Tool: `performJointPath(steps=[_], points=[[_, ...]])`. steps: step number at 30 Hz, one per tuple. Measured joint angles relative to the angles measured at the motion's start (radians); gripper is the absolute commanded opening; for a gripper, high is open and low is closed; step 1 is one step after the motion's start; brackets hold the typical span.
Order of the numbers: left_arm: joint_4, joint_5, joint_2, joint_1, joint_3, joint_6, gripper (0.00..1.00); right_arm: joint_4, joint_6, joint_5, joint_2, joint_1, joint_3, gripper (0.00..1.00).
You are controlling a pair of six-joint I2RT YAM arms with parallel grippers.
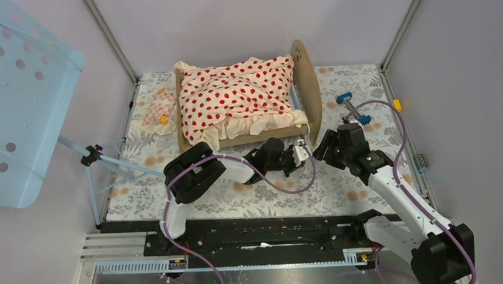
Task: Set up the pet bed
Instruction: Tie the ropes to the bed frame.
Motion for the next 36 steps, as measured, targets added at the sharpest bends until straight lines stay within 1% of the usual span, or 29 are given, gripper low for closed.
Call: performJointPath(steps=[4, 8, 13, 16, 22, 28, 36], points=[[-0.085, 0.014, -0.018, 0.011, 0.007, -0.079, 0.0, 0.039, 0.029, 0.006, 0.038, 0.0, -0.037, 0.62], [-0.172, 0.041, -0.021, 0.034, 0.052, -0.163, 0.0, 0.082, 0.055, 0.002, 0.073, -0.001, -0.064, 0.6], [-0.276, 0.053, -0.021, 0.053, 0.111, -0.256, 0.0, 0.161, 0.088, -0.005, 0.107, -0.005, -0.098, 0.52], [-0.332, 0.054, -0.021, 0.059, 0.139, -0.298, 0.0, 0.222, 0.111, -0.006, 0.135, -0.008, -0.121, 0.51], [-0.396, 0.065, -0.023, 0.073, 0.146, -0.338, 0.0, 0.349, 0.158, -0.03, 0.213, -0.014, -0.172, 0.51], [-0.443, 0.075, -0.044, 0.088, 0.148, -0.354, 0.0, 0.466, 0.195, -0.064, 0.285, -0.021, -0.187, 0.5], [-0.483, 0.084, -0.047, 0.09, 0.17, -0.356, 0.0, 0.565, 0.209, -0.119, 0.359, -0.023, -0.187, 0.48]])
